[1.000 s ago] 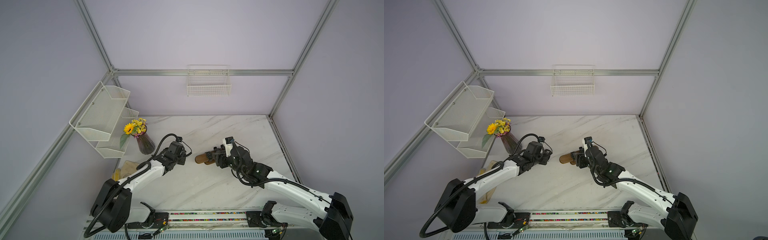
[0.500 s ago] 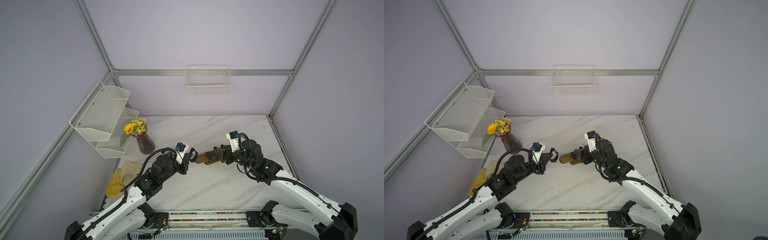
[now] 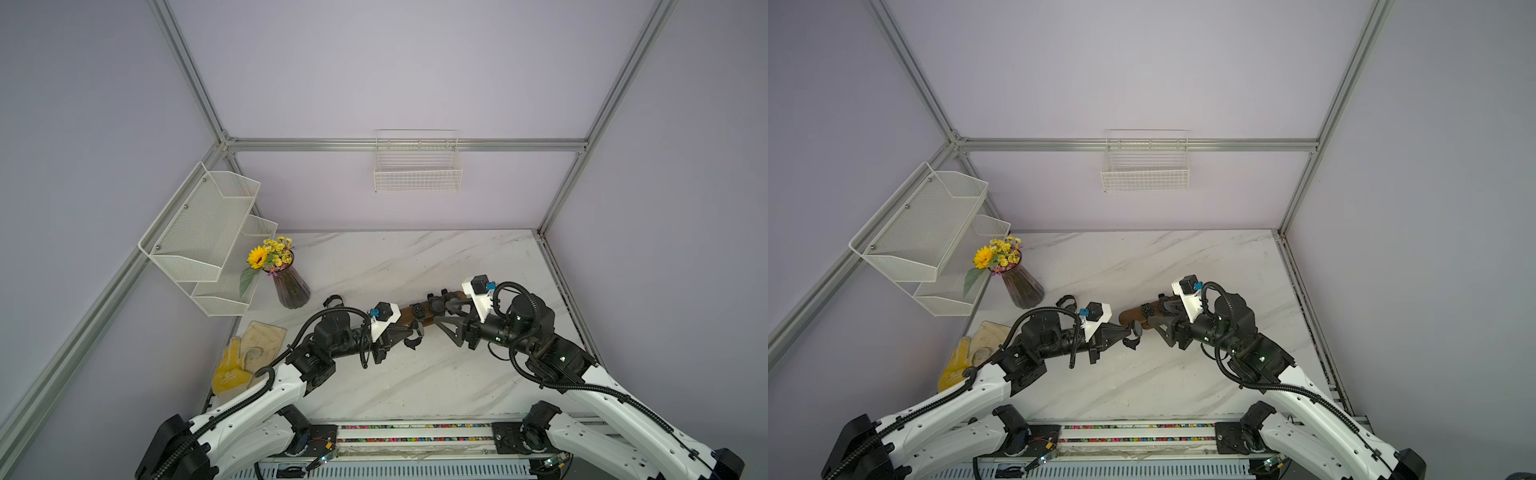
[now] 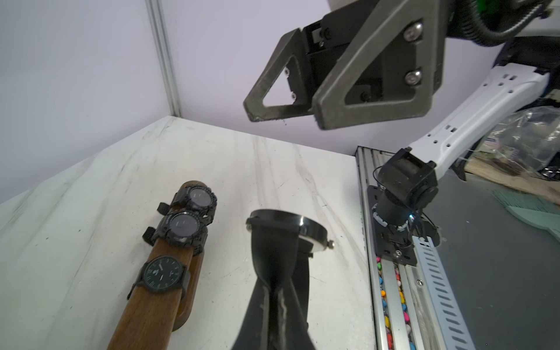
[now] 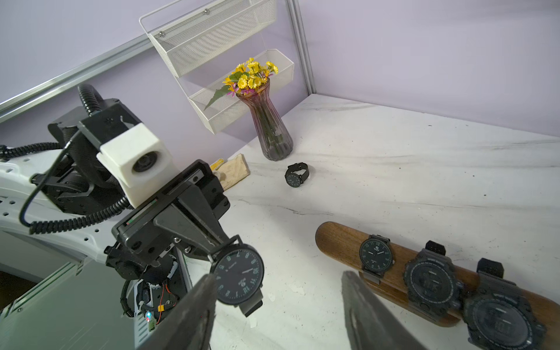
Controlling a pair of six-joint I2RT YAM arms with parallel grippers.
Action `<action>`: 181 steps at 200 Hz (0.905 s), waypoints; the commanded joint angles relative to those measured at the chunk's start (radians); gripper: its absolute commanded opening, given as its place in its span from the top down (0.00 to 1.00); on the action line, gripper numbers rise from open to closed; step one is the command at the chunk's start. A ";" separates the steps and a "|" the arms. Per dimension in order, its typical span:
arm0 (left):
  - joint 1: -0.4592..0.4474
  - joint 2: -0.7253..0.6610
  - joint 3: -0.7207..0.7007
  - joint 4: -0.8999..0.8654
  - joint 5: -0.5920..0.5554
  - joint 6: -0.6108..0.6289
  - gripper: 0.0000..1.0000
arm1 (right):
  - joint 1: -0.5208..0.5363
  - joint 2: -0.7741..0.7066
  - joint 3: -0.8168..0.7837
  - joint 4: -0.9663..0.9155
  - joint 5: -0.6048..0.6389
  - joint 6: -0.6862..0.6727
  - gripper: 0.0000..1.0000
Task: Place watch on stand
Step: Pick up the watch at the center of the board.
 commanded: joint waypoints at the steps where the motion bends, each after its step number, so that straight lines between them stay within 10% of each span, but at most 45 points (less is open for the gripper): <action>1: 0.028 0.015 0.012 0.161 0.219 0.004 1.00 | 0.000 -0.029 -0.019 0.013 -0.058 0.016 0.33; 135: 0.069 0.096 0.061 0.161 0.327 0.016 1.00 | 0.004 -0.016 -0.030 0.049 -0.236 0.025 0.33; 181: 0.069 0.103 0.072 0.161 0.100 0.028 1.00 | 0.012 0.010 -0.035 0.057 -0.164 0.067 0.31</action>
